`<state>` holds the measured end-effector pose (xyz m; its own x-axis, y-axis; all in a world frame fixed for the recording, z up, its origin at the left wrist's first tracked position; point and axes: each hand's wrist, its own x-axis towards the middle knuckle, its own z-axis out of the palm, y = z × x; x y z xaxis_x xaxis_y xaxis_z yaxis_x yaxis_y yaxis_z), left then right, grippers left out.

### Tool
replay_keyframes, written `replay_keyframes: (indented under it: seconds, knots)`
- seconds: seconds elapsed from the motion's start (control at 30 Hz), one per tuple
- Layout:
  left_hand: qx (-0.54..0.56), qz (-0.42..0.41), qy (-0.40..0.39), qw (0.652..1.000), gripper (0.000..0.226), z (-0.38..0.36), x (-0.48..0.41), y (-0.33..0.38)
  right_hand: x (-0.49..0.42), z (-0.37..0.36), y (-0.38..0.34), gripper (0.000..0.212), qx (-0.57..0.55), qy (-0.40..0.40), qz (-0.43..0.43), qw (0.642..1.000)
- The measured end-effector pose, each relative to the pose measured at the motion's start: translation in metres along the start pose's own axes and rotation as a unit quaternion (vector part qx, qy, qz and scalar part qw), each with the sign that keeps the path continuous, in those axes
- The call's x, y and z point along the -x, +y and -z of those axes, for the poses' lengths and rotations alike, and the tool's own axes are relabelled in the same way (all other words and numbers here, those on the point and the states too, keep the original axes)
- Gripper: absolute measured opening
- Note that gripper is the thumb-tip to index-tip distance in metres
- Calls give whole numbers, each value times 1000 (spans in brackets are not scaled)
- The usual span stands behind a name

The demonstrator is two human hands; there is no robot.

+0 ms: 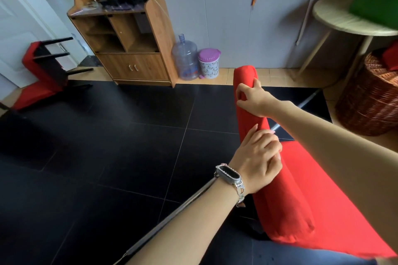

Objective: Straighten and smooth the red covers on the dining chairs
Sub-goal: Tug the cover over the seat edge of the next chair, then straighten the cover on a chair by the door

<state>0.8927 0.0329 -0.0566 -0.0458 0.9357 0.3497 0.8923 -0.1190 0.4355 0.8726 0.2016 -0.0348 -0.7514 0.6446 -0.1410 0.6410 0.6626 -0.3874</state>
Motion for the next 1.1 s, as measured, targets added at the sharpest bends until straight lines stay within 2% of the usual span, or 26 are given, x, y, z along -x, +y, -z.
replay_keyframes:
  seconds: [0.27, 0.37, 0.43, 0.5, 0.63, 0.73, 0.87, 1.1]
  knots:
    - [0, 50, -112, 992, 57, 43, 21, -1, 8, 7, -19, 37, 176, -23, -27, 984]
    - [49, 198, -93, 974, 67, 83, 47, -21, 12, 3, -34, 39, 222, 20, 76, 972]
    - [39, 305, -52, 950, 65, 117, 66, -42, 16, -3, -58, 36, 183, 43, 138, 972]
    - [12, 388, -24, 921, 60, 155, 90, -66, 21, -12, -98, 32, 118, 36, 164, 979]
    - [16, 500, -9, 866, 67, 219, 147, -108, 41, -34, -192, 34, -17, -37, 155, 987]
    - [48, 566, 28, 823, 69, 254, 187, -133, 54, -54, -256, 36, -58, -101, 168, 979]
    - [68, 615, 58, 783, 58, 293, 234, -160, 63, -72, -332, 30, -60, -128, 179, 974]
    - [93, 633, 169, 750, 27, 351, 303, -193, 66, -85, -432, 23, -107, -121, 204, 965]
